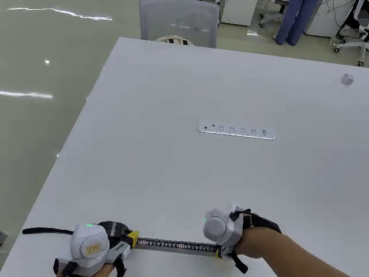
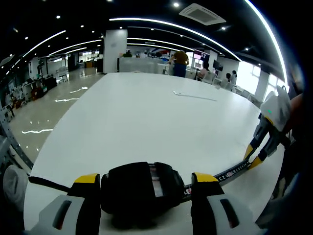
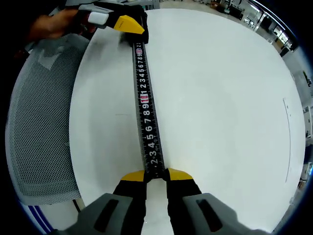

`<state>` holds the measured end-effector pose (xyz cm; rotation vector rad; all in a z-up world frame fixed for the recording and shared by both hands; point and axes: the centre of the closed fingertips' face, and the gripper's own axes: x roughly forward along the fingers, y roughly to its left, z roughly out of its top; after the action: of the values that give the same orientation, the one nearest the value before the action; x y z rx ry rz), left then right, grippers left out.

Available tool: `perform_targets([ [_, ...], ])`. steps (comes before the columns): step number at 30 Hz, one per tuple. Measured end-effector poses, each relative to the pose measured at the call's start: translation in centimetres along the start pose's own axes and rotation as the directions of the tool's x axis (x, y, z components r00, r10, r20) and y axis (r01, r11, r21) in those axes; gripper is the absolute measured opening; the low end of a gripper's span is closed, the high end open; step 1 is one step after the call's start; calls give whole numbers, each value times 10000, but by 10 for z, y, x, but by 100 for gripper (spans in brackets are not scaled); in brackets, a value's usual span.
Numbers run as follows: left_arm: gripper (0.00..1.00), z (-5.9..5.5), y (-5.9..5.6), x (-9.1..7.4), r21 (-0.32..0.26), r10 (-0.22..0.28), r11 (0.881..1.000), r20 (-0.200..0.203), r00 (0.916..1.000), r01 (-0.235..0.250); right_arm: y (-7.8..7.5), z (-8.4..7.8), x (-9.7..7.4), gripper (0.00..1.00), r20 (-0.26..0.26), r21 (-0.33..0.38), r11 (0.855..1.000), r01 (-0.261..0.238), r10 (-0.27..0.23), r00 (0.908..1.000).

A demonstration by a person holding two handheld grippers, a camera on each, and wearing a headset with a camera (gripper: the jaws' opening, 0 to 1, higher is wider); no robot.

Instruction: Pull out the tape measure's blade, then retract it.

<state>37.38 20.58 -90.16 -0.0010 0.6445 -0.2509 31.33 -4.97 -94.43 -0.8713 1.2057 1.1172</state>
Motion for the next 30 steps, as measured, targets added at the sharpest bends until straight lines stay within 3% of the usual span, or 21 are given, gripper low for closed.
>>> perform_targets([
  [1, 74, 1, -1, 2, 248, 55, 9997, 7, 10000, -55, 0, 0, 0, 15, -14, -14, 10000, -1, 1, 10000],
  [9, 74, 4, 8, 12, -293, 526, 9982, -25, 9986, -526, 0, 0, 0, 15, 23, 32, 10000, 11, -11, 10000],
  [14, 74, 3, 7, 11, -52, 638, 9980, 63, 9979, -637, 1, 0, -1, 15, 56, 96, 10000, -7, 6, 10000],
  [21, 72, 0, 8, 12, 321, 707, 9970, -128, 9974, -703, 1, 0, -2, 15, 96, 144, 9999, 1, -3, 10000],
  [25, 71, -2, 7, 12, 771, 715, 9946, -208, 9972, -697, 1, 0, -1, 15, 148, -71, 10000, 60, -59, 9999],
  [30, 71, -1, 7, 11, 809, 666, 9946, -234, 9975, -645, 2, 0, -1, 14, 374, -287, 9995, 157, -146, 9992],
])
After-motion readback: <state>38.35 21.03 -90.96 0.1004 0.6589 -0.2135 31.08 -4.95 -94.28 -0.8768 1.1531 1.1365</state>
